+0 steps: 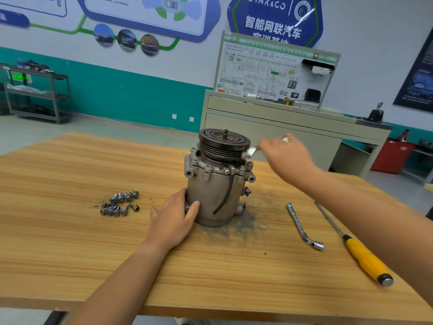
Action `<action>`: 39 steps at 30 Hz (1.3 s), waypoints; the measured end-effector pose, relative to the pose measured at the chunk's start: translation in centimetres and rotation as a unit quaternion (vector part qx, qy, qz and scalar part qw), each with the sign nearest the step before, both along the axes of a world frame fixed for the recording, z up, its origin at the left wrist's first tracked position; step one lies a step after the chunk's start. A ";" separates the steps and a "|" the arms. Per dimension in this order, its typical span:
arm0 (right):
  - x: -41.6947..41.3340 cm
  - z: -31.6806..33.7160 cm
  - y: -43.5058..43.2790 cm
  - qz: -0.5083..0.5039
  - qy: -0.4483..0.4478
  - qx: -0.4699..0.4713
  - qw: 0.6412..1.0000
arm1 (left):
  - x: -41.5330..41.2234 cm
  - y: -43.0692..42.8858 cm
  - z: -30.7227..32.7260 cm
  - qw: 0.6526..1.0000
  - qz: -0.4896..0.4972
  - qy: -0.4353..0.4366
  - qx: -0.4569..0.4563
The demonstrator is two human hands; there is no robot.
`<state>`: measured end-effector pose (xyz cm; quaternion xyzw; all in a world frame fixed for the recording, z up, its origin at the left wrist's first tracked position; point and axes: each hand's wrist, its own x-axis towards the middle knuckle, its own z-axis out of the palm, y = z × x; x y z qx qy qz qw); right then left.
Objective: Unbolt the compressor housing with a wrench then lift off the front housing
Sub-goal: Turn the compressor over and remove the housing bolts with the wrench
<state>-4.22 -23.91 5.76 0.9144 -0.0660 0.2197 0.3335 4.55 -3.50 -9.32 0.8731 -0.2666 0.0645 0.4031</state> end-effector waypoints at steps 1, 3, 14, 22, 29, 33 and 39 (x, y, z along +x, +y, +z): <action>-0.6 0.4 -0.2 0.027 -0.073 0.047 0.996 | 0.0 0.0 0.0 1.000 -0.002 0.001 0.000; -2.4 1.1 0.0 0.090 -0.203 0.163 0.961 | 0.1 0.0 0.0 1.000 -0.004 0.004 -0.001; -5.8 -0.8 4.0 -0.082 0.019 0.183 0.979 | 0.0 0.0 -0.3 1.000 -0.006 0.002 -0.016; -7.2 0.5 7.2 -0.128 0.097 0.065 0.985 | 0.1 0.0 -0.2 1.000 -0.008 -0.004 -0.029; -6.8 1.1 9.4 -0.101 0.128 0.053 0.985 | 0.1 0.0 -0.2 0.999 0.001 0.001 -0.032; -6.2 1.0 9.0 -0.092 0.114 0.043 0.988 | 0.1 0.1 -0.3 0.999 0.001 0.007 -0.032; -6.1 0.9 8.2 -0.097 0.110 0.041 0.988 | 0.1 0.1 -0.3 0.999 0.000 0.006 -0.045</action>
